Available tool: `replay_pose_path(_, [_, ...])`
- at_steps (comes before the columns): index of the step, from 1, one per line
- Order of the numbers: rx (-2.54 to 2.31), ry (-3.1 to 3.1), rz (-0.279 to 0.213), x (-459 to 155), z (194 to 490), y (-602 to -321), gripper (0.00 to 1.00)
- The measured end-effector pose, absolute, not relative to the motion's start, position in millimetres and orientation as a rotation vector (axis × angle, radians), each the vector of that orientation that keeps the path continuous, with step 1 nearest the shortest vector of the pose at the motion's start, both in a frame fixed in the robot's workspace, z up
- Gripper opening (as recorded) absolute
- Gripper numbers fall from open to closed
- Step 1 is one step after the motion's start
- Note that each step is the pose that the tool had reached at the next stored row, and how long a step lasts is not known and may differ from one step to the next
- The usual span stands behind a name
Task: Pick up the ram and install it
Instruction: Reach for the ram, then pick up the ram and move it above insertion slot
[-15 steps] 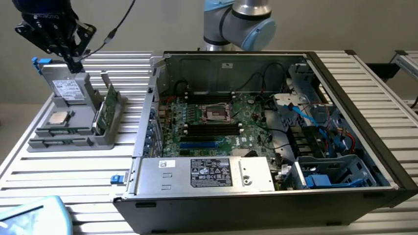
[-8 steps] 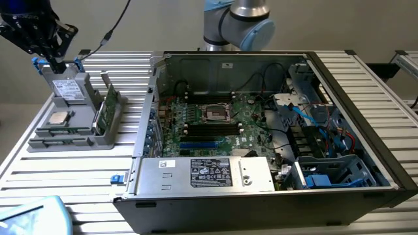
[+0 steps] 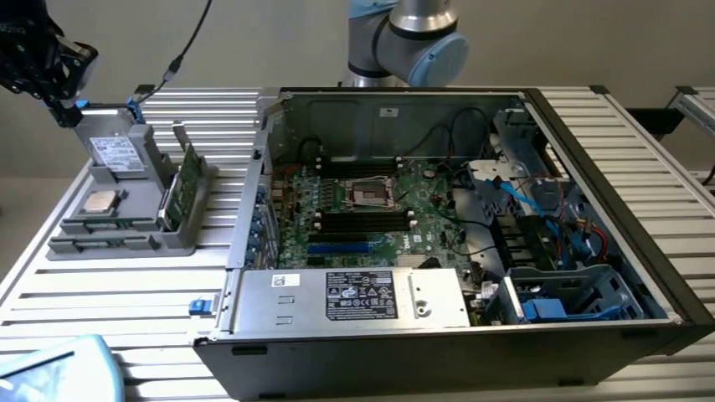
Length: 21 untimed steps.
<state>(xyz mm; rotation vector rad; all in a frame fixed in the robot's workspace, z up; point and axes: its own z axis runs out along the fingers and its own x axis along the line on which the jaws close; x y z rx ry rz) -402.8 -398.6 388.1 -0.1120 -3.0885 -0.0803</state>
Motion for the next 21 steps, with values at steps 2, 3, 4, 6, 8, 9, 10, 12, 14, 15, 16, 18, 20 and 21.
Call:
replay_pose_path(2, [-0.112,-3.088,-0.081,-412,388,-399,0.11])
replay_pose_path(3, [-0.112,-3.087,-0.081,-416,387,-399,0.11])
replay_pose_path(4, [-0.112,-3.086,-0.081,-419,387,-399,0.11])
replay_pose_path(6, [-0.112,-3.086,-0.082,-419,387,-399,0.11])
replay_pose_path(8, [-0.112,-3.086,-0.082,-419,387,-399,0.11])
replay_pose_path(9, [-0.112,-3.086,-0.082,-419,387,-399,0.11])
replay_pose_path(10, [-0.112,-3.086,-0.082,-419,387,-399,0.11])
replay_pose_path(12, [-0.112,-3.086,-0.082,-419,387,-399,0.11])
replay_pose_path(14, [-0.112,-3.086,-0.081,-419,387,-399,0.11])
replay_pose_path(15, [-0.112,-3.086,-0.082,-419,387,-399,0.11])
replay_pose_path(16, [-0.112,-3.086,-0.082,-419,387,-399,0.11])
replay_pose_path(18, [-0.112,-3.086,-0.082,-419,387,-399,0.11])
replay_pose_path(20, [-0.111,-3.086,-0.082,-420,387,-399,0.11])
replay_pose_path(21, [-0.099,-3.087,-0.083,-420,387,-399,0.11])
